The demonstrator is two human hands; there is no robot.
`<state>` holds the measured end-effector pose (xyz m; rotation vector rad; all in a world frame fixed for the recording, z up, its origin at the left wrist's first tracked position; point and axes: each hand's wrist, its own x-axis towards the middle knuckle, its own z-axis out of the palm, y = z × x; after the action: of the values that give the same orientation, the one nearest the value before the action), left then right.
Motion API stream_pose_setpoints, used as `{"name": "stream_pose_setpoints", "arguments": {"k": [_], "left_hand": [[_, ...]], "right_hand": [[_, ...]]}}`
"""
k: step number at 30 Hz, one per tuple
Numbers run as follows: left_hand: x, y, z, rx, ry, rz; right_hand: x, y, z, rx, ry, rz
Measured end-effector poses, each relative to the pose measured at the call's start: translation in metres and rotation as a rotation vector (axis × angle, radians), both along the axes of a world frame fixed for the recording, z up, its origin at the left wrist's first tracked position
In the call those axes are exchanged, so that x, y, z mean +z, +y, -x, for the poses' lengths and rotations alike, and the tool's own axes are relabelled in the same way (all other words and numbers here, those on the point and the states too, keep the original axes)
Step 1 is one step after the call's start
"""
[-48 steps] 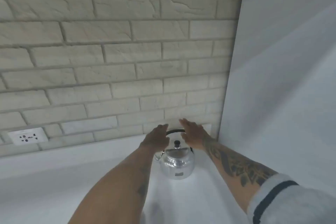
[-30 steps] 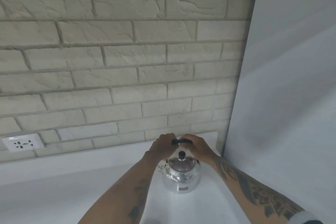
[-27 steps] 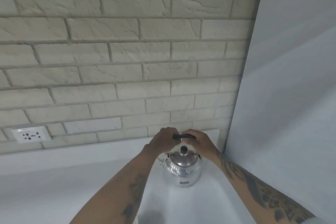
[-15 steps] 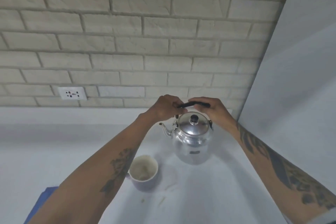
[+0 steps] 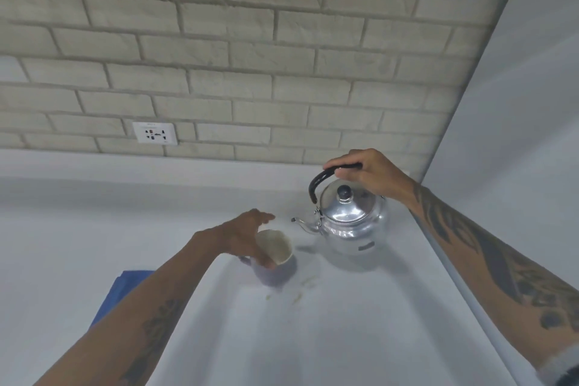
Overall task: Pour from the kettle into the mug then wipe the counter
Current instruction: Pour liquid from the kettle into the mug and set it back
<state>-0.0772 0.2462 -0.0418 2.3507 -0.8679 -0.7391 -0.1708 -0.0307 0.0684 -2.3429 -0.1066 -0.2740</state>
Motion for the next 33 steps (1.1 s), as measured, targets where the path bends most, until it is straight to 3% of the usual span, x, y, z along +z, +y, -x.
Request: {"name": "stream_pose_setpoints", "arguments": {"k": [2, 14, 33], "left_hand": [[-0.008, 0.003, 0.003, -0.040, -0.080, -0.037], [-0.040, 0.014, 0.003, 0.078, -0.087, 0.157], [-0.044, 0.015, 0.004, 0.087, -0.100, 0.167]], "right_hand": [[0.002, 0.008, 0.003, -0.019, 0.018, 0.057], [0.023, 0.057, 0.017, 0.007, 0.038, 0.385], [0.047, 0.079, 0.022, 0.000, 0.098, 0.527]]}}
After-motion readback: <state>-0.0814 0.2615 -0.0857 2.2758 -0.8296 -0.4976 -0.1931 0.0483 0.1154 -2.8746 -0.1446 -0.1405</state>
